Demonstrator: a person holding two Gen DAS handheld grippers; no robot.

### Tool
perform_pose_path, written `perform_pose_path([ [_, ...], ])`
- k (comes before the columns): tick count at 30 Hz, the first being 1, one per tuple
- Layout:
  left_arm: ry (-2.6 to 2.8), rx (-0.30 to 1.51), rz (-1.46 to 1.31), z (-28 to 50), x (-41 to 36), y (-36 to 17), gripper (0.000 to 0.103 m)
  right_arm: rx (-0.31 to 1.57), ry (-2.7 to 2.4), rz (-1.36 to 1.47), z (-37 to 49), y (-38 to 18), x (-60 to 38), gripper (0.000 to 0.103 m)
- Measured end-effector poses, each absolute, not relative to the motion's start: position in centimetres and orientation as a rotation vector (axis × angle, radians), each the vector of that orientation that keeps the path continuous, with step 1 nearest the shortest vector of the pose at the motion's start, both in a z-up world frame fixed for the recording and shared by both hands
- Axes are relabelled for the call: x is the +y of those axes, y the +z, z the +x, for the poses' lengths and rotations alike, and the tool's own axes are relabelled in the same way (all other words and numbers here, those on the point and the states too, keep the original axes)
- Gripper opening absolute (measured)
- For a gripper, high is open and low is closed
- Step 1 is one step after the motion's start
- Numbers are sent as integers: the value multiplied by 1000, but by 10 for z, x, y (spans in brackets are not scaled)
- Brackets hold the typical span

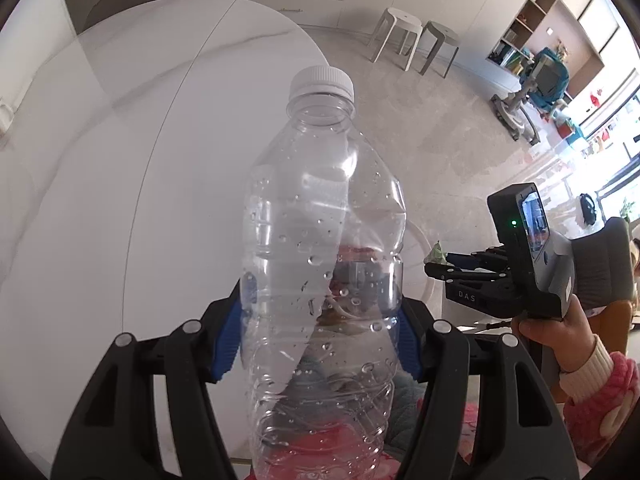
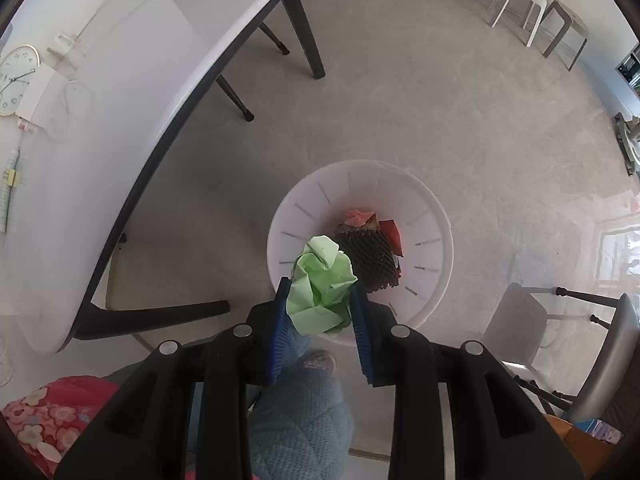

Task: Collect trash
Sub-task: 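Carry the green ball over the white bin and open the right gripper, then carry the clear bottle over the bin and open the left gripper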

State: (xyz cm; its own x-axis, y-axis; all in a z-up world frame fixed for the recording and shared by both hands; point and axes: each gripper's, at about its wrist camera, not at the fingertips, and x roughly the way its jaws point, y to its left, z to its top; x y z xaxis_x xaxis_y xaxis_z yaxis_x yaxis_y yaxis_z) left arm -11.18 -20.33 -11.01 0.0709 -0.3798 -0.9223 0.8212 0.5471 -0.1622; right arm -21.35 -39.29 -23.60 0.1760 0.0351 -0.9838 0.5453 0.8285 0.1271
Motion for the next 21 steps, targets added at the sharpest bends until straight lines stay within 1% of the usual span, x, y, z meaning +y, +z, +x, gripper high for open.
perform_pose_path([
  [6, -923, 1197, 503, -116, -226, -112, 61, 1412, -332, 517, -200, -267, -403, 32],
  [7, -909, 1199, 502, -118, -229, -113, 61, 1424, -320, 505, -197, -273, -405, 41],
  [8, -895, 1201, 501, -122, -233, -113, 61, 1436, -311, 495, -196, -278, -409, 54],
  [10, -858, 1212, 493, -127, -240, -114, 61, 1462, -296, 470, -192, -287, -416, 67],
  [12, -834, 1221, 468, -134, -240, -113, 61, 1491, -269, 461, -191, -290, -423, 69],
  [14, -819, 1222, 452, -143, -246, -112, 61, 1491, -247, 460, -193, -286, -431, 80],
  [16, -798, 1222, 453, -150, -251, -114, 61, 1480, -244, 442, -196, -278, -442, 84],
  [21, -801, 1248, 520, -177, -277, -123, 61, 1407, -273, 450, -211, -245, -474, 88],
])
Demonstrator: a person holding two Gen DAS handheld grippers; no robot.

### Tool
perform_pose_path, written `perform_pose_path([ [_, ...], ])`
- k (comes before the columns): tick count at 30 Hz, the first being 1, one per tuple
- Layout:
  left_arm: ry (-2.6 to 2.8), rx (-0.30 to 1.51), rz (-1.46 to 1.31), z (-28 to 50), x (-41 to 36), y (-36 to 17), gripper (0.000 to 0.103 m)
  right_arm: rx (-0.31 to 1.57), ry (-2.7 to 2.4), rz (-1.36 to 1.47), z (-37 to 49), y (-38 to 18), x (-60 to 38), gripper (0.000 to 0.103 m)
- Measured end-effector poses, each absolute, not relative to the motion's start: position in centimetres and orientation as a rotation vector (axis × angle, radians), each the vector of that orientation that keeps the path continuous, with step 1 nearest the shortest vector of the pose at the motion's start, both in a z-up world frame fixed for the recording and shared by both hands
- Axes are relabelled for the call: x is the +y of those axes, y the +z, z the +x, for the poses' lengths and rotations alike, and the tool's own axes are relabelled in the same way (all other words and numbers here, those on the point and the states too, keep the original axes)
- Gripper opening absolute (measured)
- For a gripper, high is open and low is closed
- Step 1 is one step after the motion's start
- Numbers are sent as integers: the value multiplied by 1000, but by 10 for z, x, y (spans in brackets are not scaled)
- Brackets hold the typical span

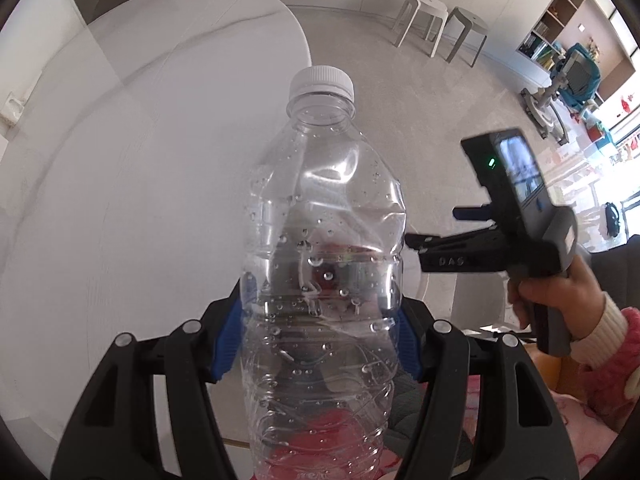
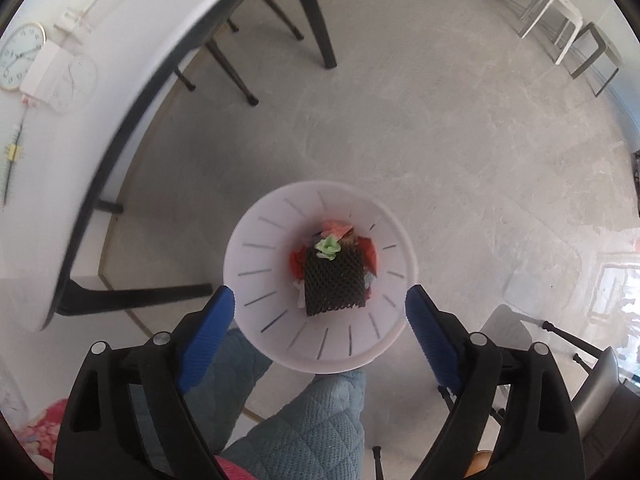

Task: Collect trash

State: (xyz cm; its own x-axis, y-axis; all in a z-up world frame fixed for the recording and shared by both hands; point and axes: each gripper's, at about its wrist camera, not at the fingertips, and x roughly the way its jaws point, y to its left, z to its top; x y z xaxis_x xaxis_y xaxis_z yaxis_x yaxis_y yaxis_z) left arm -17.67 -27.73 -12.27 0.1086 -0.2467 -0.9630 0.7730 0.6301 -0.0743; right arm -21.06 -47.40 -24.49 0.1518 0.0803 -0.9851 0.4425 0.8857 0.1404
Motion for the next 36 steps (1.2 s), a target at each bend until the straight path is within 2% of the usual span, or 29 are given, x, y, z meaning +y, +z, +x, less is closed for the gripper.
perform_pose_path([
  [5, -823, 1386, 658, -201, -323, -170, 61, 1349, -320, 445, -233, -215, -506, 90],
  [11, -839, 1615, 771, -212, -380, -279, 61, 1359, -353, 458, -266, -205, -536, 90],
  [15, -804, 1680, 862, -212, -403, -336, 62, 1390, -353, 441, -278, -211, -544, 90],
  [16, -793, 1693, 879, -213, -408, -345, 63, 1395, -353, 443, -280, -213, -545, 90],
  [18, -768, 1725, 903, -214, -407, -358, 76, 1402, -349, 456, -284, -216, -548, 90],
  [22, -747, 1723, 887, -215, -403, -355, 86, 1407, -334, 467, -288, -220, -549, 90],
  [26, -715, 1683, 862, -210, -397, -337, 87, 1392, -321, 475, -284, -218, -548, 90],
  [33, -673, 1437, 714, -210, -386, -253, 89, 1373, -306, 454, -275, -218, -540, 91],
  [36, -646, 1339, 645, -204, -376, -215, 91, 1375, -290, 436, -269, -222, -531, 94],
])
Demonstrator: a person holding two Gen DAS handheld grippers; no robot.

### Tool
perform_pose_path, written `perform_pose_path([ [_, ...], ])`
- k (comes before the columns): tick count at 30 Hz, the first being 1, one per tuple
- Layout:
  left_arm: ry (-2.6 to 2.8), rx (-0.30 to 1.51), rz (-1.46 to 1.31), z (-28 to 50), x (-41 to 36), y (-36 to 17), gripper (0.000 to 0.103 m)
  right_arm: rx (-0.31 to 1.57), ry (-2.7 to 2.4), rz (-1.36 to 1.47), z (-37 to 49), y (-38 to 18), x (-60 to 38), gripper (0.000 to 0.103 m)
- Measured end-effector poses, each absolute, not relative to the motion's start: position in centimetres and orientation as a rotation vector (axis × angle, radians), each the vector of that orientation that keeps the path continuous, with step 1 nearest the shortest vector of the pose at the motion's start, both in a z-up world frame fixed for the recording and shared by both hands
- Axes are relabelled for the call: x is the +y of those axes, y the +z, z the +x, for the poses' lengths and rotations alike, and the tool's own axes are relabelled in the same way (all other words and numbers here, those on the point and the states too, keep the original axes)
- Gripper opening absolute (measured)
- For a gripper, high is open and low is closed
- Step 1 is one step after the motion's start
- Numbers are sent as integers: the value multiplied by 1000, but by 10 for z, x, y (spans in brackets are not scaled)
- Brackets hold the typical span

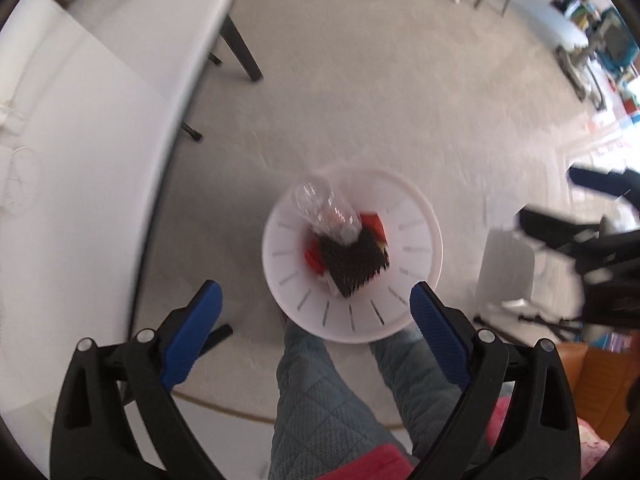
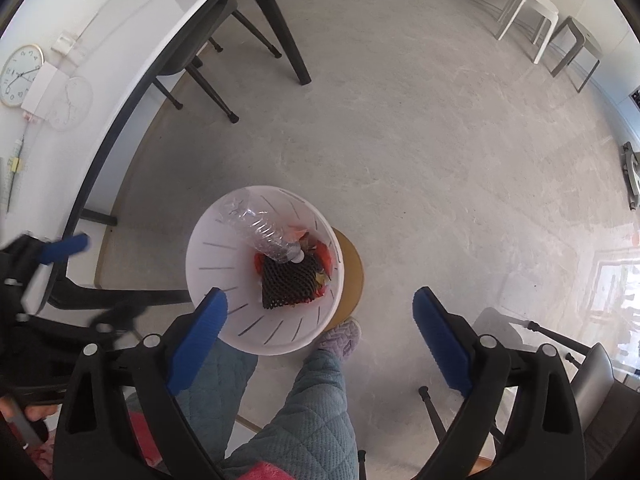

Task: Collect trash

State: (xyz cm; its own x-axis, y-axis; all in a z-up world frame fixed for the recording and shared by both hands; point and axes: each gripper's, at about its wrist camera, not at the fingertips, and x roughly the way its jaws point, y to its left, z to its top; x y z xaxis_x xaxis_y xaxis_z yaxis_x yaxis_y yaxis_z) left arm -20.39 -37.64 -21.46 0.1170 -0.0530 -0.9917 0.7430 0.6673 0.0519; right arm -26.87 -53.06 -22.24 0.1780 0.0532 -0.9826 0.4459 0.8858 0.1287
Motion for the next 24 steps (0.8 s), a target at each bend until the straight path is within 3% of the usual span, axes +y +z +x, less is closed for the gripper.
perform_pose_path([
  [7, -527, 1129, 545, -188, -353, -128, 91, 1297, -225, 336, -245, -189, -500, 94],
  [12, -428, 980, 400, -166, -325, -49, 95, 1102, -177, 252, -219, -98, -479, 94],
  [14, -384, 894, 355, -158, -315, -13, 95, 1001, -155, 217, -209, -52, -471, 99],
  [24, -234, 569, 173, -132, -258, 145, 95, 565, -73, 46, -184, 133, -425, 100],
])
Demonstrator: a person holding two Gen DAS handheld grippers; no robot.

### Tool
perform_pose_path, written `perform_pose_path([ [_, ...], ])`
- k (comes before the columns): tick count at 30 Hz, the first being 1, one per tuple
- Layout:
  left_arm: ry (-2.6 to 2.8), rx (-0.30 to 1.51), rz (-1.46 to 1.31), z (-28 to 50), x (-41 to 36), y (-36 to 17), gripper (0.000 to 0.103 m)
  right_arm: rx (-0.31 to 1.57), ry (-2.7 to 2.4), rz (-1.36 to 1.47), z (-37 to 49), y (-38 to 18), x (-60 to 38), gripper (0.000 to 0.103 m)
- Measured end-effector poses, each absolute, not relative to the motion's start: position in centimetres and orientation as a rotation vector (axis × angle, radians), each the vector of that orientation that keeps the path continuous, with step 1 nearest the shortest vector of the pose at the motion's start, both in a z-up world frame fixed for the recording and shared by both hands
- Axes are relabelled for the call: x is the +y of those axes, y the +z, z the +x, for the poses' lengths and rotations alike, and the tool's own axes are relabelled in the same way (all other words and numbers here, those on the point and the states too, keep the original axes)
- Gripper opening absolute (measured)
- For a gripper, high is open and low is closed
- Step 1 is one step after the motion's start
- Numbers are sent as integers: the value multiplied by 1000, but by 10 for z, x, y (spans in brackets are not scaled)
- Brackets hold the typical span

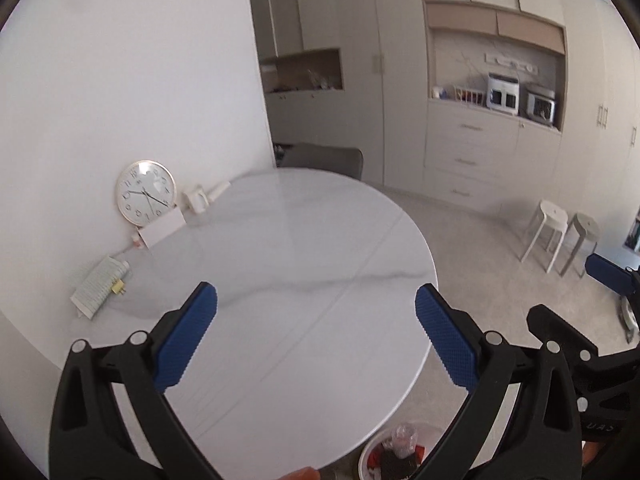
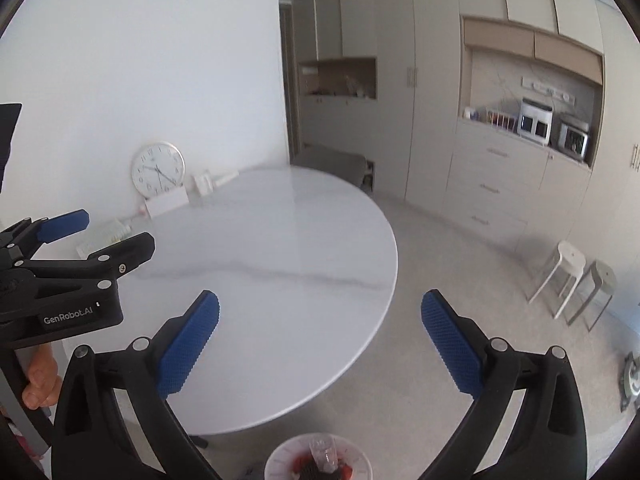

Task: Collect trash

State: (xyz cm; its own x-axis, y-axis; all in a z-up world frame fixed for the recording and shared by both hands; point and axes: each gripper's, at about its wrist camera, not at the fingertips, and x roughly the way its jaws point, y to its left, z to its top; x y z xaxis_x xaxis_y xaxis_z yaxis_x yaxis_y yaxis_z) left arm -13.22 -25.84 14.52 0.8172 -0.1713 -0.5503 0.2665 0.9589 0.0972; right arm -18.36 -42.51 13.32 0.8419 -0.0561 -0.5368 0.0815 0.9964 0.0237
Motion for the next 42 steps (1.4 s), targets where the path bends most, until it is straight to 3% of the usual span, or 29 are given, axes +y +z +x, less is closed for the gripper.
perform_pose_path([
  [6, -126, 379, 137, -137, -226, 211, 95, 364, -31, 30, -190, 207, -416, 101],
  [11, -74, 346, 126, -147, -214, 222, 95, 265, -15, 18, -198, 233, -404, 101],
  [22, -57, 424, 107, -148, -214, 195, 95, 319, -14, 36, -191, 215, -401, 101],
  [42, -55, 455, 94, -147, -209, 194, 95, 333, -22, 49, -199, 208, -397, 101],
])
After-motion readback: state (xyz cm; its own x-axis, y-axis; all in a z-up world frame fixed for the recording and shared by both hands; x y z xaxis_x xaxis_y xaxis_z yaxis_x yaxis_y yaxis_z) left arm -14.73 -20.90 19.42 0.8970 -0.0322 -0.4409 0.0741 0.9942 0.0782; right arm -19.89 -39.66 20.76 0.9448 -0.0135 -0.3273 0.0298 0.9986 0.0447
